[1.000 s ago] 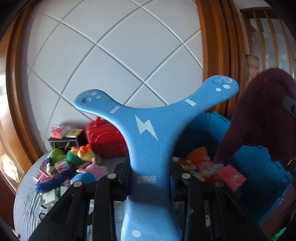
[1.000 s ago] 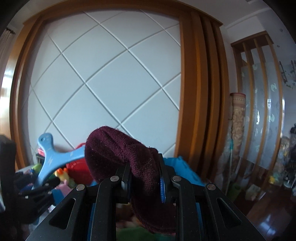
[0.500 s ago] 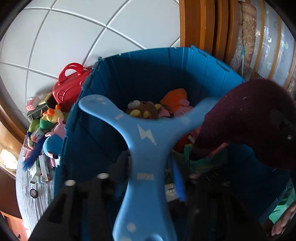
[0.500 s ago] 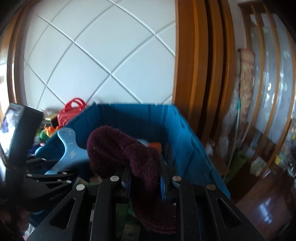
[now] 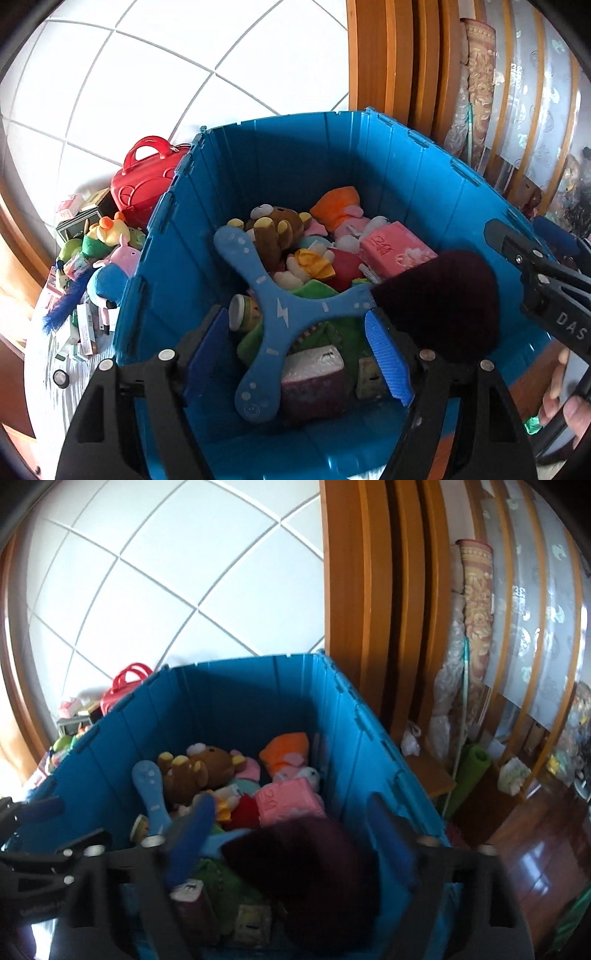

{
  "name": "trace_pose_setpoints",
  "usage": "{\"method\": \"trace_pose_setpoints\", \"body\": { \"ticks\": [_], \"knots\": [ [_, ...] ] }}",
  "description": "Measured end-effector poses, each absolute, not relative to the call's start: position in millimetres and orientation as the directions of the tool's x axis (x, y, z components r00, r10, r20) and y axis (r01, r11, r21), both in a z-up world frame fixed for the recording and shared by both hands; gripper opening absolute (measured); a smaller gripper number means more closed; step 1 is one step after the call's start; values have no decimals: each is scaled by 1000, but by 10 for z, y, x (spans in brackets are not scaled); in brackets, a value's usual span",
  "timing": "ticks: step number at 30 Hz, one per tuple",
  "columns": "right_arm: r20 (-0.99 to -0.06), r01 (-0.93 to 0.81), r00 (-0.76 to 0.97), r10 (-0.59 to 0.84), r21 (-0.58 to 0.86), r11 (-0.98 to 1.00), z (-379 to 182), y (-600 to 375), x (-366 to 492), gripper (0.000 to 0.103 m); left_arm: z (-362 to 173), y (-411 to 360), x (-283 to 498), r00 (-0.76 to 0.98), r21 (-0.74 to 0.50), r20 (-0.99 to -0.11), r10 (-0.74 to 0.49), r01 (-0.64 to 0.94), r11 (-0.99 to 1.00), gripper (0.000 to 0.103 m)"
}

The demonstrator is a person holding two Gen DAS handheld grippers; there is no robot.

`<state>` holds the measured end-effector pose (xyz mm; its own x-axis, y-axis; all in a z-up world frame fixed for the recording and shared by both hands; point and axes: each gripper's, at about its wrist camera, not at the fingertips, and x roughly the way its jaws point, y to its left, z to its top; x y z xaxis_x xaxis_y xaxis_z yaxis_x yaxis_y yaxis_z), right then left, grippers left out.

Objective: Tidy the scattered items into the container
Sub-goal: 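Open left gripper dropping the blue toy while right releases beanie into crate, then move both grippers back toward the remaining items on the table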

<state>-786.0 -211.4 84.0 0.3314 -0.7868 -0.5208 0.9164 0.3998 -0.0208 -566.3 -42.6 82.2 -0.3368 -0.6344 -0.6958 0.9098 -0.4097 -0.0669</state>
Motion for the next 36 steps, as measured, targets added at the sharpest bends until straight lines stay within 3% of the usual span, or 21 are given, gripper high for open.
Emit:
{"method": "trace_pose_setpoints", "body": {
  "ticks": [2, 11, 16, 19, 25, 36],
  "knots": [
    [-509, 912, 345, -789, -17, 410, 863, -2015, -7916, 103, 828, -336, -5613, -350, -76, -686, -638, 906, -416, 76],
    [-470, 897, 401, -786, 25, 442, 900, -1511, -8119, 103, 901, 91, -5257, -370, -83, -625, -688, 907, -412, 76],
    [-437, 871, 458, -774, 47, 489, 940, -1220, -8014, 103, 967, 307, -4913, -336, -73, -583, -740, 929, -364, 86],
    [-425, 849, 491, -761, 39, 527, 976, -1077, -7831, 103, 998, 392, -4682, -315, -75, -556, -769, 941, -331, 91],
    [-403, 811, 542, -738, 20, 585, 1047, -729, -7368, 103, 1020, 502, -4078, -285, -93, -514, -809, 956, -278, 91],
    [-394, 771, 587, -707, 5, 637, 957, 59, -5962, 103, 679, 481, -2318, -217, -114, -538, -814, 976, -184, 91]
  ]
}}
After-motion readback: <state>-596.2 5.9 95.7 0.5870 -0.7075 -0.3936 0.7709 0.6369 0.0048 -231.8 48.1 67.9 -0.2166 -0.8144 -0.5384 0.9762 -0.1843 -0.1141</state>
